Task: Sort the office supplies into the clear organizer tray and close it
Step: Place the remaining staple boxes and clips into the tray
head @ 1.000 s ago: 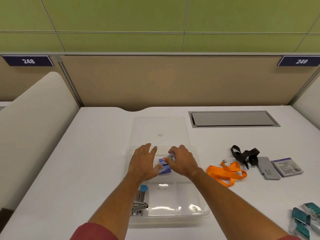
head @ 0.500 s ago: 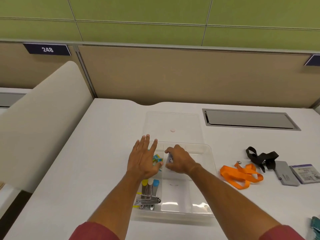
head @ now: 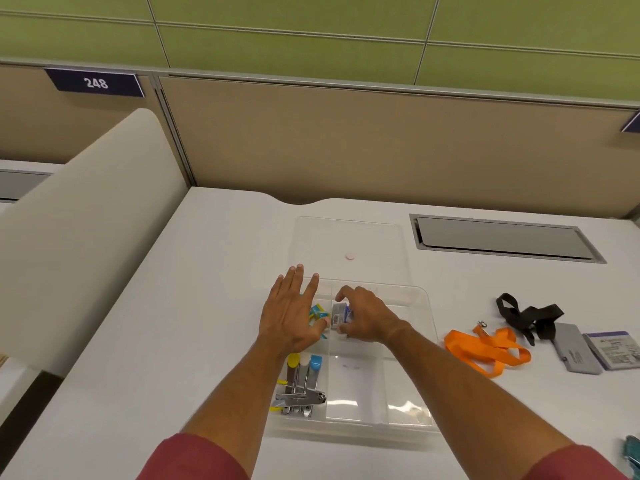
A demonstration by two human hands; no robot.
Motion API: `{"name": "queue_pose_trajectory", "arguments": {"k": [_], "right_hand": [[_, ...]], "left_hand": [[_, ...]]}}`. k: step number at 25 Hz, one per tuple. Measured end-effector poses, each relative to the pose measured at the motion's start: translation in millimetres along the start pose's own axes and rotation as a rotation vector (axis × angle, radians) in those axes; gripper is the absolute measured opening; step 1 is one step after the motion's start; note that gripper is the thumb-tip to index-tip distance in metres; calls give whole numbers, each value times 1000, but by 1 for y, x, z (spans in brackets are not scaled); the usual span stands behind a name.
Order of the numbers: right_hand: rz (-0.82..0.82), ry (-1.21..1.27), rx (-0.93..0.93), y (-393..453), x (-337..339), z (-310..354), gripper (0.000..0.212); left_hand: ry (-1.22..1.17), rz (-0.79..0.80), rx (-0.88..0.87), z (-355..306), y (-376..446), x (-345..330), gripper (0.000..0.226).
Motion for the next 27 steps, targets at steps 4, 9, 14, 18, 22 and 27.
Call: {"name": "queue_pose_trajectory", "arguments": {"k": [4,9,14,18,22,27], "right_hand": [[48,19,19,-8,-1,3,77],[-55,63,28,-26,24,-3,75],[-164,-25,9,-50,39,-17,79],[-213,-126,-28,-71,36,-30,85],[-269,-221,-72,-90,32,-45,89],[-316,-287,-156,-118,29,-74,93]], "left_hand": [[13,0,-5,-1,-1,0,88],[11,-2,-17,-10,-1,4,90],[20,-16,-46,-26,-4,11,90],[28,-10,-63,-44,-11,19,94],[-6,-16,-88,-65,-16,23,95],[-1,-16,-134,-98,-18,17,96]]}}
Point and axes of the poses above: each hand's wrist, its own y-axis towards the middle knuckle, its own x-axis out of the back of the hand, z = x × y, the point moved 5 cm from there along y, towards the middle knuckle, and after that the axes turned 9 degrees about -x, right-handed, at the moved point
